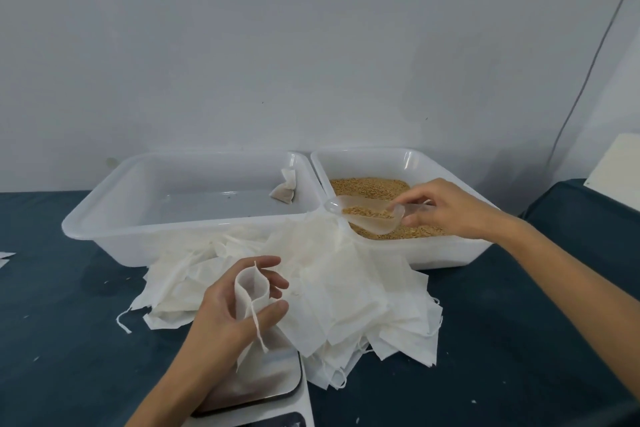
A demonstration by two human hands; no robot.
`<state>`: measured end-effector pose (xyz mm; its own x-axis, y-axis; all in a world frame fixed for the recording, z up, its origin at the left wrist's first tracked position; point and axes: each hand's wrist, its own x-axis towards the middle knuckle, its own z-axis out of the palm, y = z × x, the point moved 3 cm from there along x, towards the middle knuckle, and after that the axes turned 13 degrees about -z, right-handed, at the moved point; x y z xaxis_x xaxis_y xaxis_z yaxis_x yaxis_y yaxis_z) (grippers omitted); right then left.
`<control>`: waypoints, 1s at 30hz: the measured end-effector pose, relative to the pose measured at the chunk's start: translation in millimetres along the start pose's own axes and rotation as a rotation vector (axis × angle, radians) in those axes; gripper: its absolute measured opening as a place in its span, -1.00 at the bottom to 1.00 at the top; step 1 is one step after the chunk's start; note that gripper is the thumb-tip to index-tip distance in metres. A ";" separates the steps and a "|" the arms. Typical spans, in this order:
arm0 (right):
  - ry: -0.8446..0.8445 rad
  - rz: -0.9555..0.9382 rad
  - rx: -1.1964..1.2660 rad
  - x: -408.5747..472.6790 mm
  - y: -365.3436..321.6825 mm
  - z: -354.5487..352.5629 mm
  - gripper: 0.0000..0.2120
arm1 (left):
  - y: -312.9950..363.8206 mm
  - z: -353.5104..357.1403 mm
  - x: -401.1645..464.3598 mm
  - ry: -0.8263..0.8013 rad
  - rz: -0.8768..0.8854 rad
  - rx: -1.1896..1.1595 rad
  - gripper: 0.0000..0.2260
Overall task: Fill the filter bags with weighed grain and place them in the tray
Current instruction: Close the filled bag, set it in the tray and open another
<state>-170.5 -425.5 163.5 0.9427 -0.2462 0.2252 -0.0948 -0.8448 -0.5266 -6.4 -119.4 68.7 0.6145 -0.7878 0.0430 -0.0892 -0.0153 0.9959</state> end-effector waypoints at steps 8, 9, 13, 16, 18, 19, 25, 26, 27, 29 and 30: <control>-0.087 -0.238 0.044 6.5 -87.1 25.1 -0.68 | -1.6 -2.5 -1.0 0.001 -0.047 0.020 -0.69; -0.083 -0.250 0.054 6.8 -93.0 25.3 -0.68 | -2.7 -2.7 -1.0 0.006 -0.059 0.020 -0.72; -0.051 -0.294 -0.047 7.9 -105.0 23.6 -0.68 | -6.6 -3.3 0.5 0.008 -0.103 0.015 -0.76; -0.027 -0.330 -0.210 9.9 -110.2 20.7 -0.68 | -6.1 -2.2 0.1 -0.007 -0.112 0.006 -0.74; -0.017 -0.359 -0.278 10.3 -113.7 19.0 -0.69 | -5.9 -1.2 -0.3 -0.011 -0.118 -0.004 -0.72; -0.023 -0.375 -0.312 10.6 -115.9 19.6 -0.69 | -6.1 -1.0 -0.8 -0.015 -0.122 -0.014 -0.70; -0.009 -0.440 -0.454 10.9 -124.4 20.9 -0.66 | -5.4 2.0 -0.5 -0.042 -0.135 -0.064 -0.60; -0.007 -0.447 -0.461 11.2 -124.8 21.3 -0.66 | -5.9 2.2 -0.1 -0.045 -0.137 -0.067 -0.58; -0.010 -0.454 -0.469 11.6 -125.4 22.3 -0.66 | -6.5 2.3 0.1 -0.048 -0.139 -0.063 -0.58; -0.024 -0.465 -0.487 13.0 -126.6 25.0 -0.67 | -6.9 2.7 0.2 -0.059 -0.137 -0.053 -0.61; -0.028 -0.472 -0.497 13.9 -127.2 26.1 -0.67 | -6.7 3.0 -0.1 -0.067 -0.138 -0.059 -0.63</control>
<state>-137.0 -309.0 212.3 0.9263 0.2087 0.3138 0.1990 -0.9780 0.0627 -8.2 -121.1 61.8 0.5641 -0.8198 -0.0980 0.0399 -0.0915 0.9950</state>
